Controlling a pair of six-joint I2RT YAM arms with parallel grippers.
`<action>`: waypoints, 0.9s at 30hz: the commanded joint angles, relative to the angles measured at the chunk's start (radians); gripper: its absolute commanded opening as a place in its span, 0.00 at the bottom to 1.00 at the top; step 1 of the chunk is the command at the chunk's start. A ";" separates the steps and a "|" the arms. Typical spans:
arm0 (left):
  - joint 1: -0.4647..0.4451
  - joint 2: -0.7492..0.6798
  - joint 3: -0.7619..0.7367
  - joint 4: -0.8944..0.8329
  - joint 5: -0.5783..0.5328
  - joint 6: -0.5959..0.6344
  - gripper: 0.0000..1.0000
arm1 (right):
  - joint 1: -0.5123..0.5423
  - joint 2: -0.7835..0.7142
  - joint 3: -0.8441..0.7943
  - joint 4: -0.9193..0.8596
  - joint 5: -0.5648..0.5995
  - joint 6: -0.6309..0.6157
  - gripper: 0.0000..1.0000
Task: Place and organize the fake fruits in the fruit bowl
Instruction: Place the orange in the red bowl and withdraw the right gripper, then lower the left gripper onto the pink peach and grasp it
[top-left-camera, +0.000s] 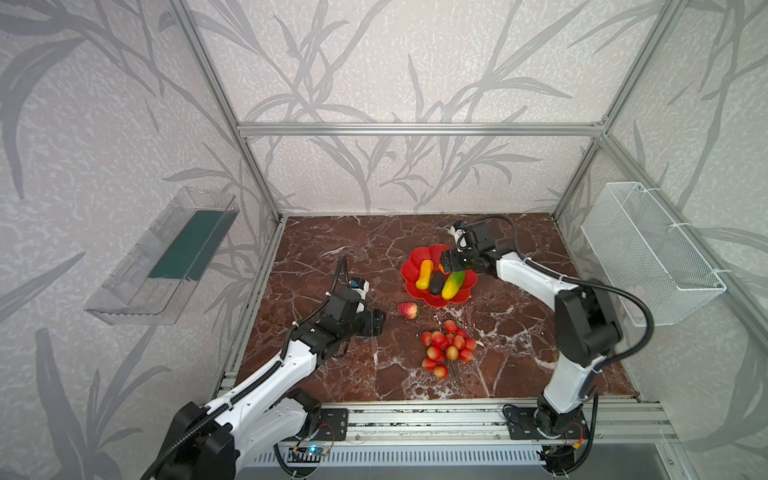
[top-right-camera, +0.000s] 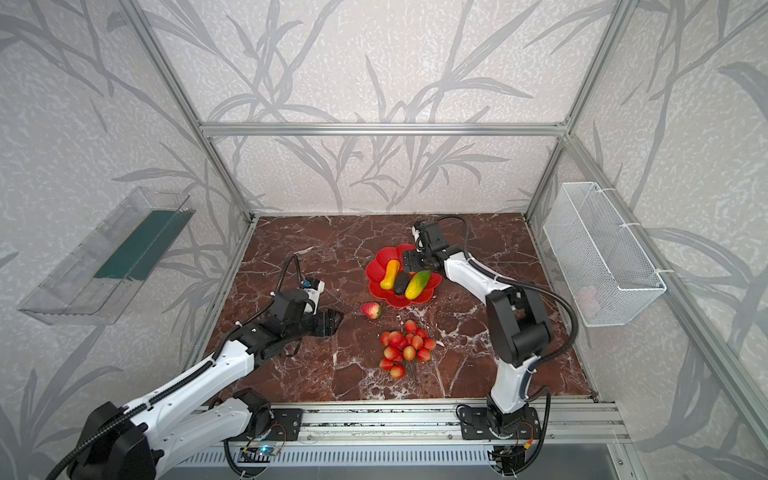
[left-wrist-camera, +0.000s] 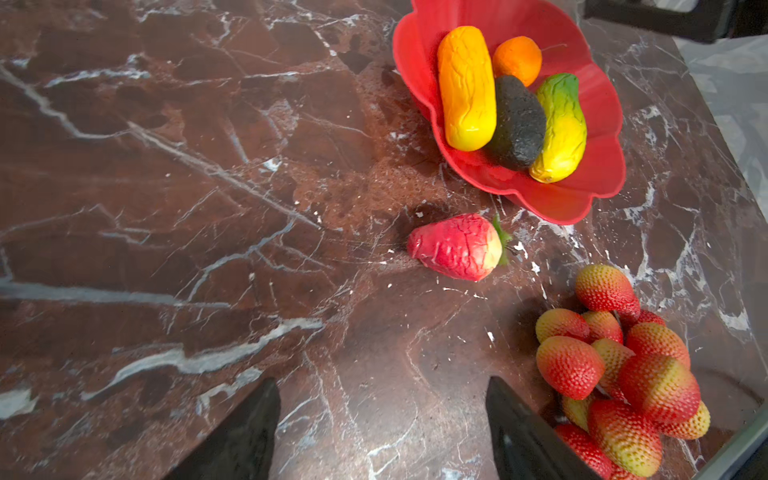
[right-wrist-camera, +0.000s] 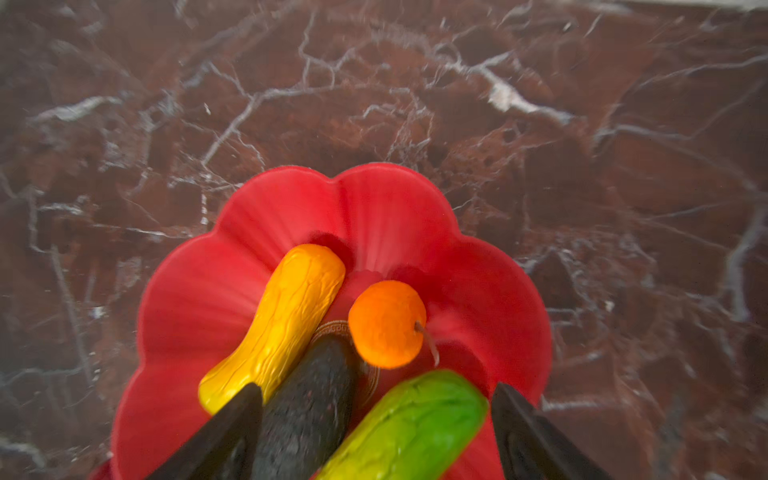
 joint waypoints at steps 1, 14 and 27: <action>-0.032 0.055 0.056 0.060 0.032 0.063 0.78 | -0.006 -0.181 -0.134 0.078 -0.022 0.048 0.91; -0.162 0.392 0.263 0.042 -0.020 0.126 0.79 | -0.006 -0.696 -0.525 0.015 -0.014 0.103 0.99; -0.172 0.631 0.401 0.016 -0.032 0.088 0.79 | -0.006 -0.886 -0.616 -0.096 0.034 0.092 0.99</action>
